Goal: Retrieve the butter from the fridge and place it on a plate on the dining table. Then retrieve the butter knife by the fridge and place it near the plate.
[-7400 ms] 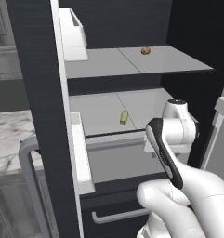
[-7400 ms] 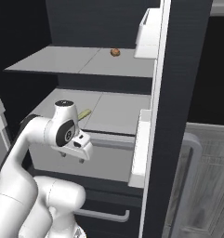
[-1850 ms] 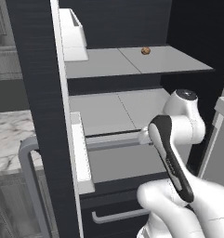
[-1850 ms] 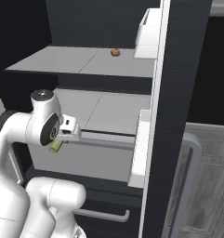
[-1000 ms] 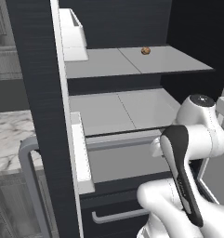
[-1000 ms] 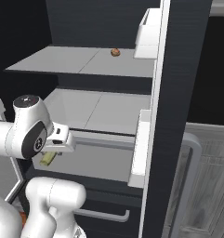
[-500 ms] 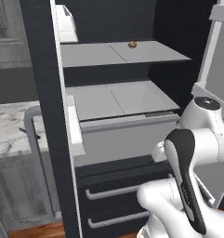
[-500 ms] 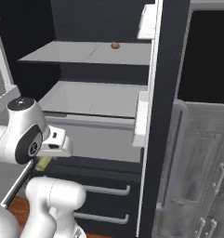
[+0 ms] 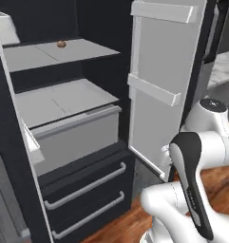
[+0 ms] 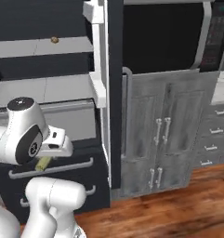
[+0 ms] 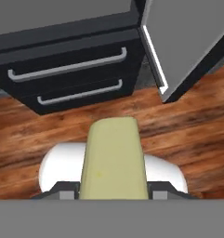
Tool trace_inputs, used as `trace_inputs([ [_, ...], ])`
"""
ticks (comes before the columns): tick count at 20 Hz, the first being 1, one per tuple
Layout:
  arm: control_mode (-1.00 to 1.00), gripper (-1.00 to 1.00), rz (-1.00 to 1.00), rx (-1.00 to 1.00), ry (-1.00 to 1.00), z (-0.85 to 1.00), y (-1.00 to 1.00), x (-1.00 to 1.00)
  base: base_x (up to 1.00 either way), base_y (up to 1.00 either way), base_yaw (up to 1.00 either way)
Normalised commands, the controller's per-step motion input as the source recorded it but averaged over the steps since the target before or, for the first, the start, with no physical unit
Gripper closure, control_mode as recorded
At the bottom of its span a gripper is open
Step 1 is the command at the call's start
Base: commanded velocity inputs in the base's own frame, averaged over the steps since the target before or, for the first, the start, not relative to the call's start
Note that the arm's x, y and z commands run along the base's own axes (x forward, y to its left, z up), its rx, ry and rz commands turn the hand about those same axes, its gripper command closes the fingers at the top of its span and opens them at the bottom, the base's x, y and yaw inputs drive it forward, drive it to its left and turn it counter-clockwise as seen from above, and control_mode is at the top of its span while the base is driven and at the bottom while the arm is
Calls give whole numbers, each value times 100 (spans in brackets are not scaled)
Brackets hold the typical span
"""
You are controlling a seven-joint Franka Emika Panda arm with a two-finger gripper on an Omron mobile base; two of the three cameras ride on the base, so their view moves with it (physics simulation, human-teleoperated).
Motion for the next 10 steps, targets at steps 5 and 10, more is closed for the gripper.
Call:
trace_inputs([
  [5,100,100,0,0,0,0,0,0,0,-39,-86],
  [10,100,100,0,0,0,0,0,0,0,-27,-93],
])
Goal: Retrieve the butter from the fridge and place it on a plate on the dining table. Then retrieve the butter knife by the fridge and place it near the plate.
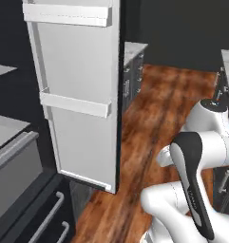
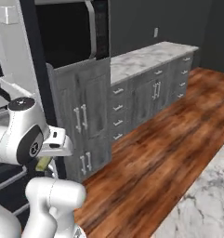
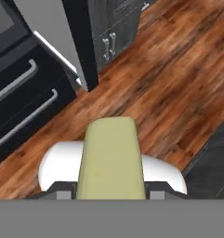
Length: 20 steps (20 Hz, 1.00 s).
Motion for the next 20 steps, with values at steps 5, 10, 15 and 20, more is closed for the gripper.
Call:
trace_inputs([
  [5,100,100,0,0,0,0,0,0,-1,-20,-91],
  [10,100,100,0,0,0,0,0,0,7,26,-58],
  [15,100,100,0,0,0,0,0,0,49,44,-21],
  [20,100,100,0,0,0,0,0,0,60,-45,0],
])
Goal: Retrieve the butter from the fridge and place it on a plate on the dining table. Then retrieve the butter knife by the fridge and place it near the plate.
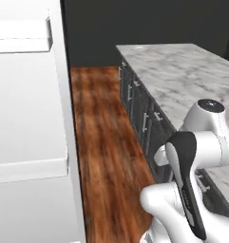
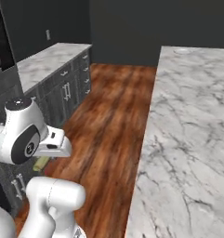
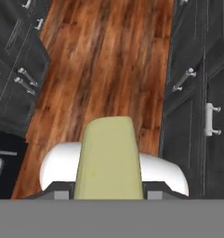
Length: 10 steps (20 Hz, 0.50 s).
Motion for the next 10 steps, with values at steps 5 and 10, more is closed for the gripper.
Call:
trace_inputs([
  [5,100,100,0,0,0,0,0,0,77,-15,-13],
  [10,100,100,0,0,0,0,0,0,96,-34,4],
])
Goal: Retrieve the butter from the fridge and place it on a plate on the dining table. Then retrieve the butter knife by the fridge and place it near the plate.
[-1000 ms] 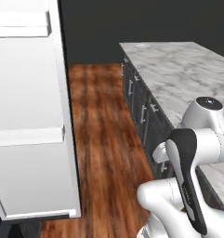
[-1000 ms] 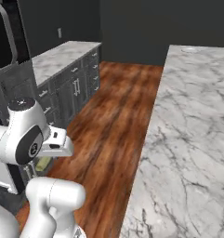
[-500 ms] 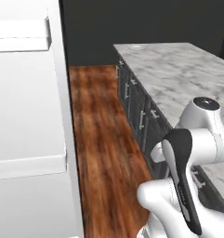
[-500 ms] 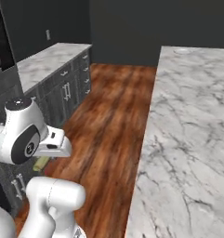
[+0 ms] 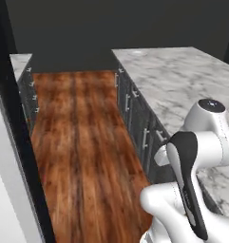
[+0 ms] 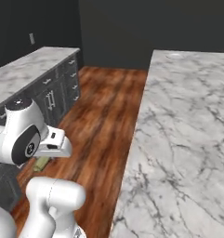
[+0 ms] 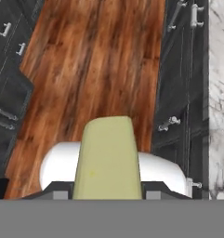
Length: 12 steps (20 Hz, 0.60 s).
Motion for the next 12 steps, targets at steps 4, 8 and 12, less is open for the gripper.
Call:
trace_inputs([
  [4,100,100,0,0,0,0,0,0,100,-20,2],
  [8,100,100,0,0,0,0,0,0,100,51,-8],
  [12,100,100,0,0,0,0,0,0,100,64,-8],
])
